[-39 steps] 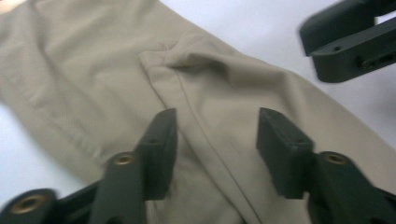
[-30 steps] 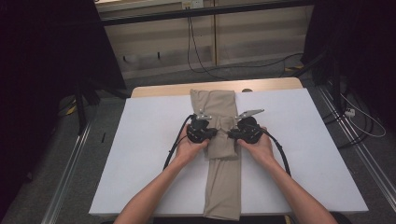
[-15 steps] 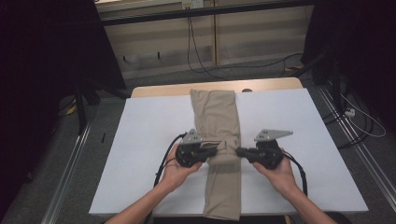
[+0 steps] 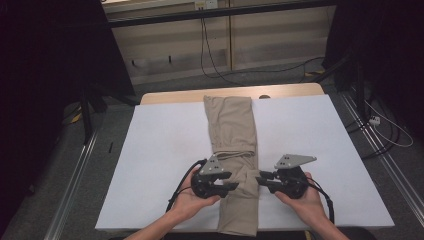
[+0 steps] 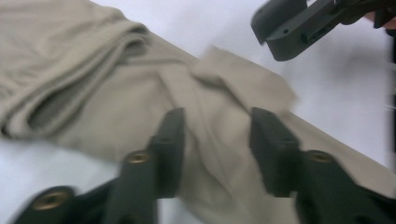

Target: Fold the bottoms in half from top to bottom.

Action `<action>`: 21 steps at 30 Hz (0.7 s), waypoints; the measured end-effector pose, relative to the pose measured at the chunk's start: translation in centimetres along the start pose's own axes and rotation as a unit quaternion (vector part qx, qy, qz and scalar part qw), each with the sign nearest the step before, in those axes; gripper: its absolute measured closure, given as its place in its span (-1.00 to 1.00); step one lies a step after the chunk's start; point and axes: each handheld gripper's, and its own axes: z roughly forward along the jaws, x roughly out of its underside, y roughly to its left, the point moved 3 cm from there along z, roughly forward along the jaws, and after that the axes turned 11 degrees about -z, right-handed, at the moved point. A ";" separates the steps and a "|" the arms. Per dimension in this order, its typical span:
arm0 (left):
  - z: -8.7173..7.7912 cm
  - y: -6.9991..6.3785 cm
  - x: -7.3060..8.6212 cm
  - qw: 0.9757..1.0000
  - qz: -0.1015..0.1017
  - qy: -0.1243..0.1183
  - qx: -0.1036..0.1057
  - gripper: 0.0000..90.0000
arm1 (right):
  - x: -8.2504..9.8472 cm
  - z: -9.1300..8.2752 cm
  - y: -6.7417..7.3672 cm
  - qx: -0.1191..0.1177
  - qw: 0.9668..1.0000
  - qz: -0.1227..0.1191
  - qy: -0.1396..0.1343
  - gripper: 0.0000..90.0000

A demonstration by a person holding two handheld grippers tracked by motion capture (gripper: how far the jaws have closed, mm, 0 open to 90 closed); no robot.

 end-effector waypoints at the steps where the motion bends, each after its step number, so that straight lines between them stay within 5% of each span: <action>1: 0.8 0.2 -0.3 1.000 0.006 0.004 -0.006 0.19 | -0.1 0.5 -0.5 0.003 1.000 -0.008 0.007 0.48; 4: 2.5 0.3 -0.5 1.000 0.010 0.021 -0.007 0.22 | 0.0 2.7 -1.7 0.001 1.000 -0.005 0.031 0.29; 8: 2.6 0.2 0.4 0.999 0.008 0.044 0.007 0.88 | 0.8 4.3 -1.3 -0.019 0.998 -0.002 0.052 0.43; 9: 2.2 0.1 0.5 0.999 0.007 0.043 0.016 0.94 | 0.8 4.1 -1.0 -0.027 0.998 -0.006 0.052 0.66; 12: 0.5 -0.4 0.8 0.999 0.003 0.031 0.031 0.97 | 0.9 2.5 0.1 -0.056 0.998 -0.006 0.037 0.91; 19: -3.0 -2.8 3.3 0.996 0.026 0.017 0.081 0.98 | 2.1 -1.4 4.6 -0.100 0.995 -0.020 0.014 0.94; 21: -3.8 -3.5 4.2 0.995 0.041 0.021 0.091 0.98 | 2.6 -1.9 5.8 -0.117 0.993 -0.029 0.018 0.75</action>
